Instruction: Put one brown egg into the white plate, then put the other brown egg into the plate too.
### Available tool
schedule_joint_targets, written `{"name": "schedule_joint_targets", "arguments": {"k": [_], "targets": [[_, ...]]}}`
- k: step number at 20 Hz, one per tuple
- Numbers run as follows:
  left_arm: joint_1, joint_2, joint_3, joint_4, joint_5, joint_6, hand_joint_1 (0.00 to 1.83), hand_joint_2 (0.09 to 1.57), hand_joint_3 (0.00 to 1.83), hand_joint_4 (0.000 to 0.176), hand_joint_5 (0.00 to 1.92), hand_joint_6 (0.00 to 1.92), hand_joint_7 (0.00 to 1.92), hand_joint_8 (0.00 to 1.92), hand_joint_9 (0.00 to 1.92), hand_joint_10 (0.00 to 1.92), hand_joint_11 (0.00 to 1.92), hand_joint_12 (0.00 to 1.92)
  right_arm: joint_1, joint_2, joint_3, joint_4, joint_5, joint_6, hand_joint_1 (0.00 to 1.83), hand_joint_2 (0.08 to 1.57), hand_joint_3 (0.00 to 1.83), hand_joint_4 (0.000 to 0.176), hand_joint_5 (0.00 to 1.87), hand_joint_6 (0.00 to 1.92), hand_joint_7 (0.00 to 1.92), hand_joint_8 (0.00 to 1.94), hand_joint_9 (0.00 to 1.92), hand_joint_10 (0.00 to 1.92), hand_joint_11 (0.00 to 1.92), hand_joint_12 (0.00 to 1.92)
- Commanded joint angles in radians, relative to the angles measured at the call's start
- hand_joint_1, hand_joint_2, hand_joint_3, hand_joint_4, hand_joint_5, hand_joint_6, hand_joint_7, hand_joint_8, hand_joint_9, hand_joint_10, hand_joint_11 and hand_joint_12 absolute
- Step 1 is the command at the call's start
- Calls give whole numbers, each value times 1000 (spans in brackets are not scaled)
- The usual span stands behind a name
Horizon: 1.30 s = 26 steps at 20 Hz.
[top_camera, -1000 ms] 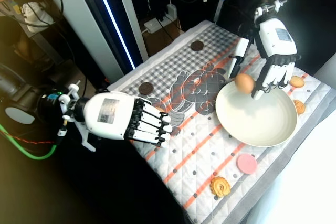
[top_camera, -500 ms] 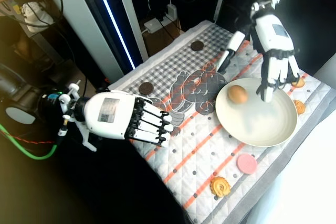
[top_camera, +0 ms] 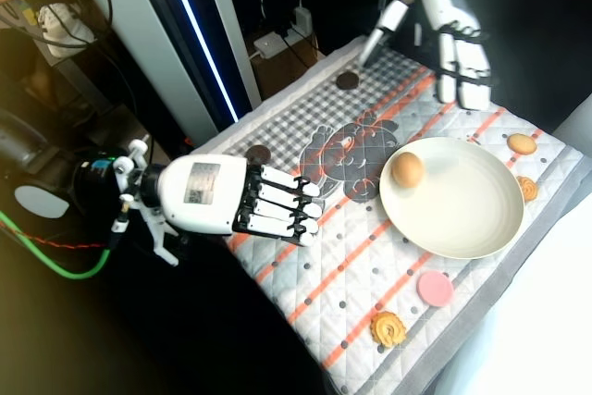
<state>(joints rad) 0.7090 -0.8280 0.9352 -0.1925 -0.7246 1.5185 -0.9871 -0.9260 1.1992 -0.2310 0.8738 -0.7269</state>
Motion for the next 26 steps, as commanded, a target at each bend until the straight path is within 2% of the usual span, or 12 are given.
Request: {"name": "schedule_joint_targets", "arguments": {"k": [1,2,4,6,9,14,15,16,18,22,25,26], "targets": [[2,13,-8,0,-161,-9,640,782,7,176,120,3,57,2,69,3,0,198,19,1,5,4,58,3,782,1003,0,112,547,3,500,2,520,3,186,885],[11,15,-11,-4,-163,-9,624,800,7,176,136,4,93,6,82,4,0,169,23,1,7,-17,29,3,832,992,0,112,563,7,531,12,565,19,219,903],[26,15,-5,-45,-160,-9,652,824,4,176,149,2,127,3,90,2,0,52,46,-5,13,-80,-44,3,926,1007,1,66,588,0,608,3,667,15,299,871],[40,15,-6,-54,-169,-9,688,818,0,176,156,4,114,0,84,0,0,37,57,-14,21,-100,-68,3,949,1013,1,57,599,4,625,7,688,19,310,870],[54,12,-5,-69,-172,-9,694,815,0,174,167,6,117,5,94,5,15,42,71,-29,33,-112,-86,3,1003,1041,0,0,722,3,757,13,805,29,410,828],[74,12,-4,-92,-175,-9,692,822,2,174,150,1,138,7,112,6,0,45,84,-44,32,-118,-81,3,1002,1046,0,0,869,3,978,21,1047,92,634,1163],[75,11,-4,-93,-175,-9,688,825,2,176,144,2,139,3,111,3,0,16,84,-45,32,-118,-77,3,1000,1041,0,0,875,1,999,19,956,391,675,1260],[75,11,-4,-94,-175,-9,688,825,2,176,144,2,139,3,111,3,0,16,84,-46,32,-118,-74,3,1000,1041,0,0,875,1,999,19,956,391,675,1260],[77,10,-4,-96,-175,-9,696,825,1,175,151,4,152,6,118,5,2,9,84,-48,32,-118,-71,3,972,1041,0,0,884,1,1016,29,720,1069,685,1394],[81,9,-4,-100,-178,-9,695,829,3,174,156,4,157,5,123,4,8,14,84,-49,33,-118,-71,3,894,1030,0,0,759,0,915,2,669,941,590,1334],[82,9,-4,-101,-178,-9,696,838,5,170,165,6,164,6,130,6,9,17,84,-46,33,-118,-71,3,875,957,1,29,500,0,610,0,630,73,276,929],[82,9,-4,-101,-178,-9,696,838,5,170,165,6,164,6,130,6,9,17,84,-45,33,-118,-71,3,875,957,1,29,500,0,610,0,630,73,276,929]]}}
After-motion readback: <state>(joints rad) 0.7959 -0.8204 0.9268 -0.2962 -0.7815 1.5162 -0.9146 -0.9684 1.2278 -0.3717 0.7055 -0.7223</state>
